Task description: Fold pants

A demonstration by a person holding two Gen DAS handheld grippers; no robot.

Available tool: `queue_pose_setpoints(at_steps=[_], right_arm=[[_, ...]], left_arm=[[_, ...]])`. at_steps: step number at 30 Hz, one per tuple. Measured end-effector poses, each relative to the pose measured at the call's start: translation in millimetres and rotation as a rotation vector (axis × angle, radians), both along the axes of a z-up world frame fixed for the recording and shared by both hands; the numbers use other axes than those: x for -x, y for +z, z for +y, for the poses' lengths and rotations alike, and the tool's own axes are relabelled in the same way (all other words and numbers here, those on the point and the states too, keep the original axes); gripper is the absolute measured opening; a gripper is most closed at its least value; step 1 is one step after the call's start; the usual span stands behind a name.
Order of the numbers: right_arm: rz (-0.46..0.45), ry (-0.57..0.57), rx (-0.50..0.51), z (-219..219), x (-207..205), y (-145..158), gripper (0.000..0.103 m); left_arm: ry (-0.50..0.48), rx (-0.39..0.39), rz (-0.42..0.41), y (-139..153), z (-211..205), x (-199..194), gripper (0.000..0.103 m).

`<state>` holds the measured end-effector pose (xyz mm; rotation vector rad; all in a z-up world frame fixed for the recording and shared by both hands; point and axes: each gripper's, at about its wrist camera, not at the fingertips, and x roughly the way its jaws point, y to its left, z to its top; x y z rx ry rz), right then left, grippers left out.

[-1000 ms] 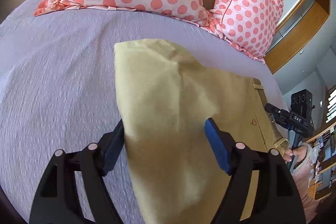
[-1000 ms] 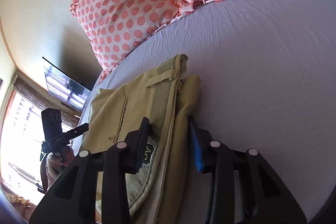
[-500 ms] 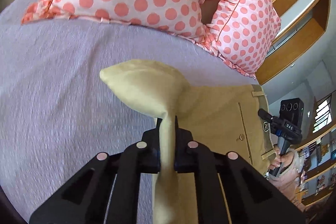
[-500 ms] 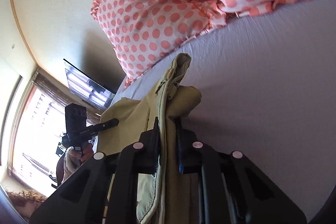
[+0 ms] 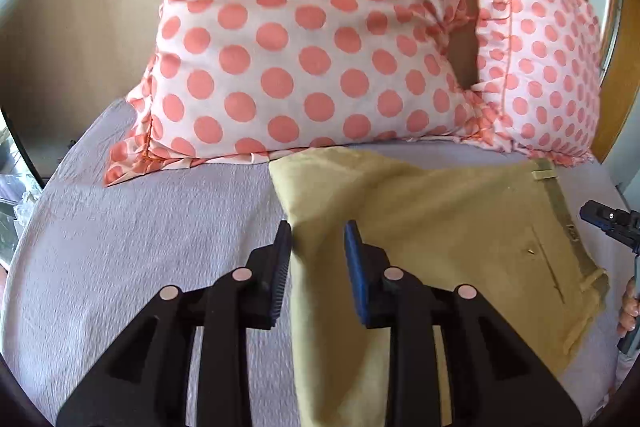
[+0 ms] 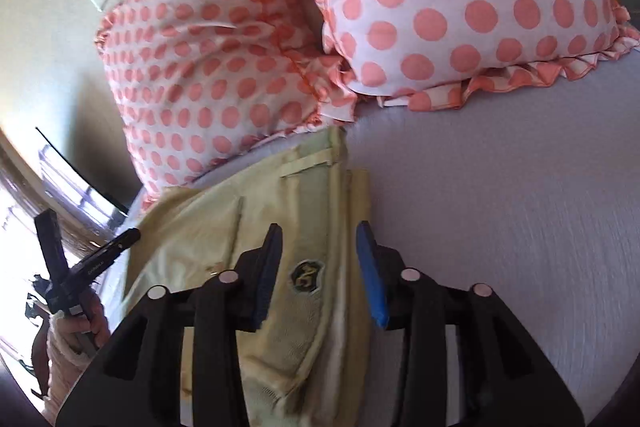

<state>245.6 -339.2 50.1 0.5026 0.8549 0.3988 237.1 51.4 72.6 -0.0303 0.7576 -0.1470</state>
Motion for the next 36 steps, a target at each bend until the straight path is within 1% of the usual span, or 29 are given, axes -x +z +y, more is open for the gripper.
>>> queue_pose_setpoints(at_steps=[2,3,4,5,6,7,8,10,11,12,13,14,15,16,17,19,21,23,25,26,27,28,29,31,32,34,36], right_arm=[[-0.004,0.056,-0.072,5.1,12.8,3.9,0.057],[0.006,0.080,-0.091,10.1,15.9,2.5,0.060],[0.026,0.102,-0.101,16.0,17.2,-1.3,0.068],[0.050,0.114,-0.100,22.7,15.9,-5.7,0.075],[0.079,0.114,-0.079,28.3,14.1,-11.4,0.076],[0.110,0.107,-0.047,33.8,9.9,-17.6,0.076],[0.110,0.097,-0.034,36.1,9.7,-20.5,0.079],[0.118,0.071,0.012,40.1,14.7,-15.9,0.081],[0.119,0.054,0.054,42.6,20.9,-11.8,0.084],[0.099,0.045,0.094,45.1,30.9,-6.9,0.087],[0.067,0.047,0.124,47.3,43.5,-2.5,0.091],[0.037,0.052,0.148,51.2,57.9,1.6,0.097],[0.014,0.046,0.185,54.2,72.5,4.2,0.099],[-0.004,0.028,0.231,56.7,85.7,5.8,0.102],[-0.021,0.008,0.276,60.5,99.7,6.2,0.102],[-0.036,0.010,0.304,66.5,120.6,2.0,0.102],[-0.027,0.013,0.300,71.5,135.0,-6.5,0.102],[-0.006,0.004,0.319,77.1,145.0,-16.0,0.102],[-0.030,-0.020,0.374,85.8,153.3,-17.8,0.102],[-0.034,-0.021,0.393,89.3,154.6,-18.3,0.102],[-0.030,-0.013,0.400,92.4,154.6,-19.5,0.102],[-0.034,-0.019,0.423,96.1,154.8,-20.0,0.102],[-0.037,-0.021,0.451,99.4,155.6,-21.1,0.102],[-0.043,-0.027,0.525,107.7,157.1,-23.9,0.102],[-0.055,-0.034,0.558,112.0,159.0,-23.8,0.102],[-0.042,-0.056,0.536,108.2,159.3,-24.6,0.102],[-0.040,-0.060,0.545,108.4,159.2,-24.8,0.102]], left_arm=[[-0.077,0.088,0.005,5.1,-2.9,20.8,0.035],[-0.118,0.124,0.022,3.7,-6.7,26.9,0.042],[-0.146,0.143,0.046,0.4,-12.4,30.7,0.047],[-0.165,0.150,0.079,-6.0,-20.1,29.9,0.049],[-0.170,0.142,0.117,-15.2,-26.7,26.8,0.050],[-0.153,0.116,0.156,-27.0,-34.2,22.2,0.049],[-0.141,0.099,0.186,-37.1,-39.1,18.8,0.049],[-0.121,0.052,0.150,-37.9,-44.9,27.5,0.050],[-0.112,0.020,0.146,-35.4,-47.3,33.9,0.054],[-0.105,0.000,0.138,-32.4,-46.7,42.3,0.063],[-0.105,-0.007,0.119,-29.0,-43.2,53.4,0.068],[-0.108,-0.014,0.098,-25.6,-41.4,66.5,0.072],[-0.101,-0.031,0.079,-23.3,-40.3,81.3,0.080],[-0.085,-0.048,0.068,-21.5,-37.3,94.2,0.085],[-0.072,-0.063,0.060,-21.1,-34.5,107.6,0.087],[-0.045,-0.084,0.051,-23.3,-29.4,131.9,0.095],[-0.022,-0.092,0.047,-28.8,-25.8,151.6,0.097],[-0.001,-0.083,0.063,-37.2,-23.4,164.3,0.097],[0.010,-0.054,0.088,-46.7,-22.2,168.4,0.097],[0.015,-0.042,0.104,-51.1,-21.9,168.0,0.097],[0.022,-0.043,0.102,-53.9,-22.6,168.0,0.098],[0.033,-0.061,0.090,-54.1,-25.2,169.7,0.100],[0.046,-0.078,0.100,-55.7,-27.1,169.1,0.101],[0.059,-0.122,0.088,-58.0,-32.5,169.8,0.101],[0.067,-0.116,0.080,-58.4,-32.1,170.9,0.101],[0.077,-0.110,0.068,-59.0,-31.7,172.0,0.101],[0.085,-0.106,0.061,-59.1,-31.1,172.9,0.101]])
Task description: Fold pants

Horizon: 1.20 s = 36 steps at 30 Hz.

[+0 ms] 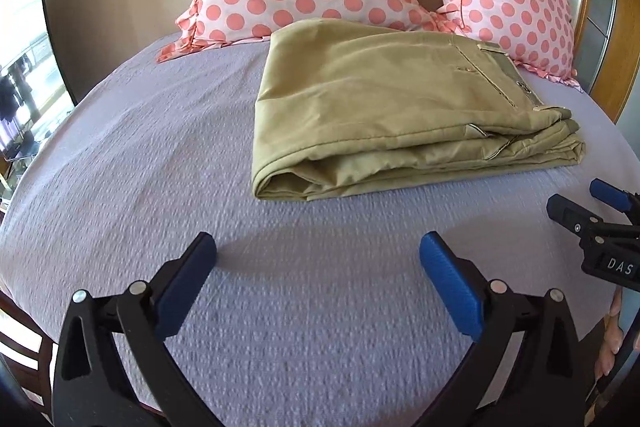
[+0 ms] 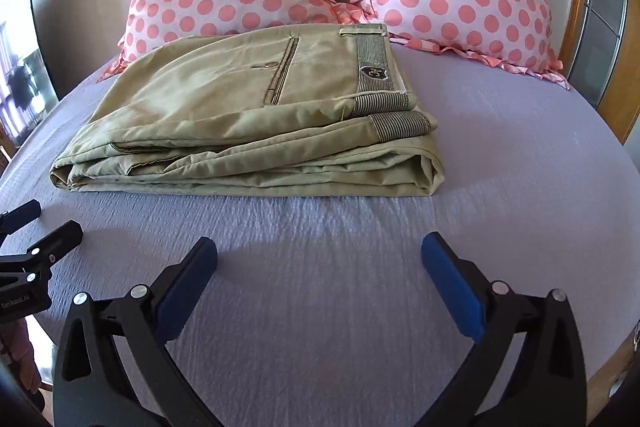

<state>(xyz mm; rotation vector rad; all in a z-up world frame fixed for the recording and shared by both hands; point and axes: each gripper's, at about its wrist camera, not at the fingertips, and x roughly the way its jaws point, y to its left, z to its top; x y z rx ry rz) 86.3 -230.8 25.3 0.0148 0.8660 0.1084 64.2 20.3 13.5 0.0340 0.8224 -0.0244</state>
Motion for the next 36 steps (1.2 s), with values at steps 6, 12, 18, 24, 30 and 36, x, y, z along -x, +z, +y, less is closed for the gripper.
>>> queue_pose_setpoints(at_steps=[6,12,18,24,30,36], right_arm=[[0.000,-0.001,-0.001,-0.5,0.0,0.0,0.102],[0.000,-0.001,-0.001,-0.5,0.0,0.1,0.102],[0.000,-0.001,-0.001,-0.4,0.0,0.3,0.102],[0.000,-0.001,-0.001,-0.8,0.1,0.4,0.102],[0.000,-0.002,-0.001,-0.4,-0.2,0.4,0.102],[0.001,-0.002,-0.001,-0.3,-0.2,0.5,0.102]], left_arm=[[0.002,-0.003,-0.012,-1.1,-0.5,0.3,0.101],[-0.001,-0.005,-0.016,-1.0,-0.5,0.6,0.101],[0.000,-0.005,-0.016,-0.8,-1.1,0.8,0.101],[0.000,-0.005,-0.016,-0.7,-1.0,1.0,0.101],[0.001,-0.005,-0.016,-0.6,-1.2,1.3,0.101],[0.001,-0.005,-0.016,-0.5,-1.2,1.2,0.101]])
